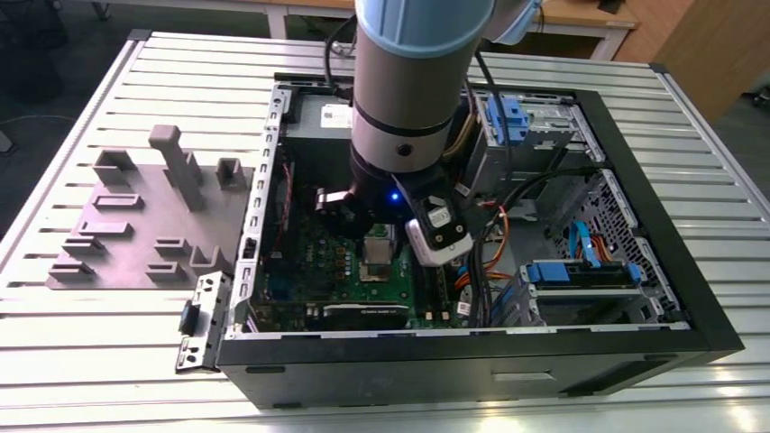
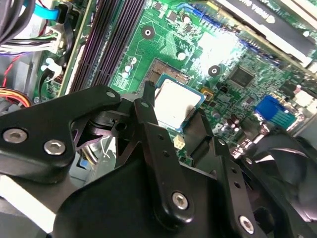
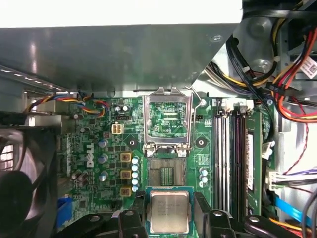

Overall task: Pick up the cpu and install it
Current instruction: 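Pick up the cpu and move it towards the insertion slot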

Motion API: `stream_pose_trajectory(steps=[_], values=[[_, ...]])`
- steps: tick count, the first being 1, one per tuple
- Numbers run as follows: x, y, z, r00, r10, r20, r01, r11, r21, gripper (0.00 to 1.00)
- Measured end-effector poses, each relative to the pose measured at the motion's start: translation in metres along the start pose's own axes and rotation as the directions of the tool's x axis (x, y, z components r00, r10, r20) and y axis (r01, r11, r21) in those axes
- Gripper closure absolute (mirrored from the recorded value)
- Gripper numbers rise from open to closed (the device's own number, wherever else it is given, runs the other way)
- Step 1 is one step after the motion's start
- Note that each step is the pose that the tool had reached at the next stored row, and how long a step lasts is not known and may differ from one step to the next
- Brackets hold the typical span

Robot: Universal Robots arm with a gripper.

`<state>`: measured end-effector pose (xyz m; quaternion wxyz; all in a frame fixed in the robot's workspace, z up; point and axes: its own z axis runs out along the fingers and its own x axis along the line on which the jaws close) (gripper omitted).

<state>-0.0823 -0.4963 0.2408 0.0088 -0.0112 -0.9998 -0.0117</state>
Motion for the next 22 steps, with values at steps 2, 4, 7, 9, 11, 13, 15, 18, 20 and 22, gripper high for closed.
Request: stream_pose_trajectory(steps=[2,4,7,9,11,13,15,18,20,22], values=[[0.0000,0.0004,0.0036,1.0000,0.000,0.0000,0.000,1.0000,0.0000,0.53],[-0.0001,0.0008,0.0073,1.0000,0.000,0.0000,0.000,1.0000,0.0000,0.53],[-0.0002,0.0012,0.0127,1.0000,0.000,0.0000,0.000,1.0000,0.0000,0.53],[-0.0004,0.0014,0.0164,1.0000,0.000,0.0000,0.000,1.0000,0.0000,0.53],[-0.0004,0.0020,0.0201,1.0000,0.000,0.0000,0.000,1.0000,0.0000,0.53],[-0.0006,0.0026,0.0237,1.0000,-0.001,0.0000,0.001,1.0000,0.0002,0.53],[-0.0007,0.0028,0.0266,1.0000,-0.002,0.0000,0.002,1.0000,0.0002,0.53],[-0.0006,0.0028,0.0275,1.0000,-0.003,-0.0001,0.003,1.0000,0.0002,0.53],[-0.0007,0.0028,0.0276,1.0000,-0.003,-0.0001,0.003,1.0000,0.0001,0.53],[-0.0006,0.0028,0.0276,1.0000,-0.003,-0.0001,0.003,1.0000,0.0000,0.53]])
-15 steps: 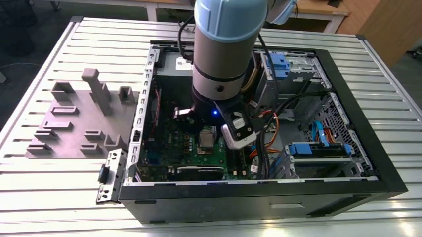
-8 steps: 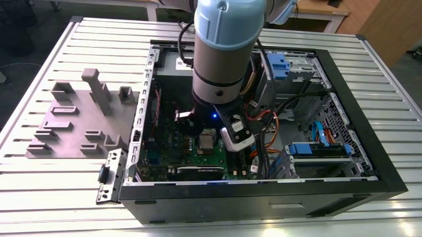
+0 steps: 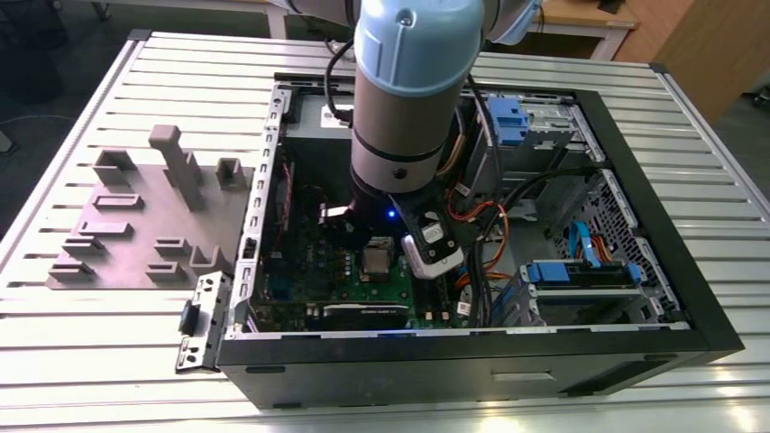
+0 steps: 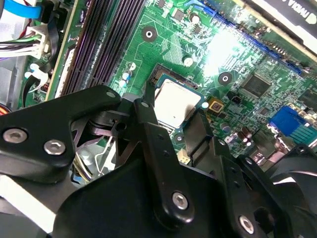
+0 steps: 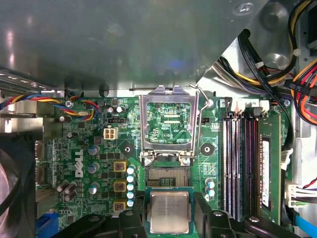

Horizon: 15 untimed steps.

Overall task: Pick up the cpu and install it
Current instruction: 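Pick up the cpu and move it towards the insertion slot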

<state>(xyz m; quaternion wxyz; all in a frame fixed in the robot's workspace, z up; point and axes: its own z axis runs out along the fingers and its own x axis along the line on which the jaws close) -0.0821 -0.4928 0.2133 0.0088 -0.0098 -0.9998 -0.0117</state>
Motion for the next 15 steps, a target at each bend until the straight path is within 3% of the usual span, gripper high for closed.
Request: stream_pose_trajectory(steps=[6,15], values=[[0.0000,0.0000,0.0002,1.0000,0.000,0.0000,0.000,1.0000,-0.0001,0.53],[-0.0002,0.0009,0.0087,1.0000,-0.002,-0.0001,0.002,1.0000,-0.0024,0.53]])
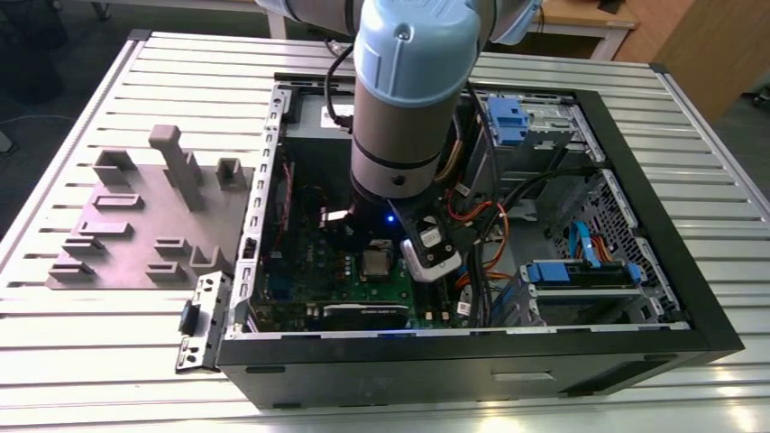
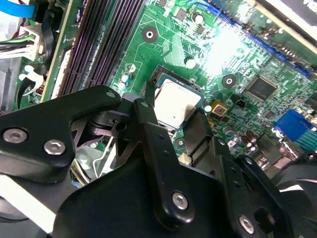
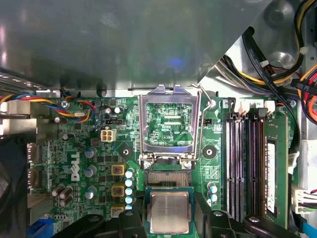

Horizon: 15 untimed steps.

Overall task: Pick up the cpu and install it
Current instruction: 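Pick up the cpu and move it towards the insertion slot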

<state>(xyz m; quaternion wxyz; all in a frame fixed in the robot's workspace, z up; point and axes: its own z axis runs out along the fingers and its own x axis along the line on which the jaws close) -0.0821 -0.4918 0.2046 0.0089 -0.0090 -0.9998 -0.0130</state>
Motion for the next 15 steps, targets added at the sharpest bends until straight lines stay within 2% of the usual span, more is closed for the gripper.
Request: stream_pose_trajectory(steps=[4,15], values=[[-0.0001,0.0017,0.0030,1.0000,0.000,0.0000,0.000,1.0000,-0.0072,0.53],[0.0001,0.0018,0.0103,1.0000,0.000,0.0002,0.000,1.0000,-0.0080,0.53]])
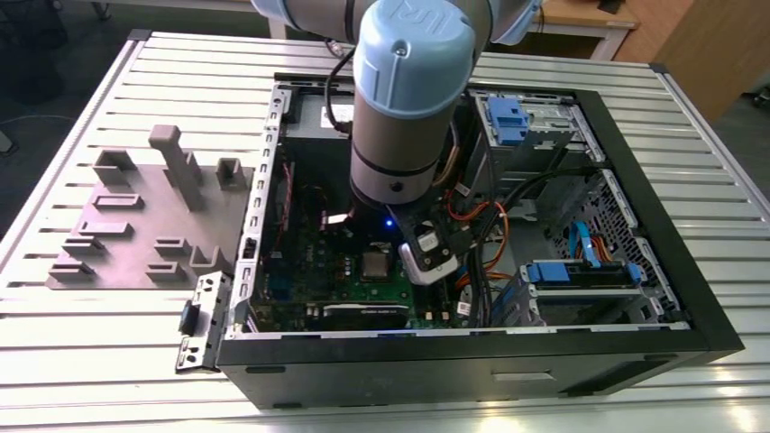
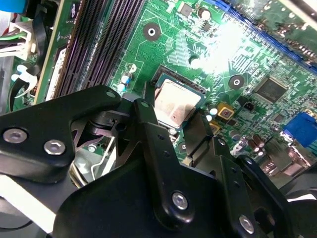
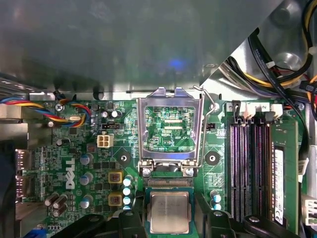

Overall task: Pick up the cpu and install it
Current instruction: 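Pick up the cpu and move it towards the insertion slot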

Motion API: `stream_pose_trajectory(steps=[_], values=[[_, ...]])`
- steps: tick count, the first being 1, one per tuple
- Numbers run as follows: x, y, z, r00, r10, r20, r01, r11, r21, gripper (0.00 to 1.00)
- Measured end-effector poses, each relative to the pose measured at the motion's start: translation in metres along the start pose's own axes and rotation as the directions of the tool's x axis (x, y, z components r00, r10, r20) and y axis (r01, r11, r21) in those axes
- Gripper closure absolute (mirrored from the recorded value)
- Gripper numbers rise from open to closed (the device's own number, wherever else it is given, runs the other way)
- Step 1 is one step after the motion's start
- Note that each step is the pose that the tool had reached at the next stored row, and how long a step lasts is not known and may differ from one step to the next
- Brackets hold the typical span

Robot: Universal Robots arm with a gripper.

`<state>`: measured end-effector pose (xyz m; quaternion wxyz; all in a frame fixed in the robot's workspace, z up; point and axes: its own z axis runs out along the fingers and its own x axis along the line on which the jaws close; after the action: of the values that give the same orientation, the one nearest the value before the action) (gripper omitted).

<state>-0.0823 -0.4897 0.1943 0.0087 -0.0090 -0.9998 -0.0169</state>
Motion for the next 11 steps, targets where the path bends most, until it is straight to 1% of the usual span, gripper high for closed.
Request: stream_pose_trajectory(steps=[5,11], values=[[0.0000,0.0000,0.0024,1.0000,0.000,0.0000,0.000,1.0000,-0.0008,0.53],[0.0000,0.0002,0.0038,1.0000,0.000,-0.0001,0.000,1.0000,-0.0025,0.53]])
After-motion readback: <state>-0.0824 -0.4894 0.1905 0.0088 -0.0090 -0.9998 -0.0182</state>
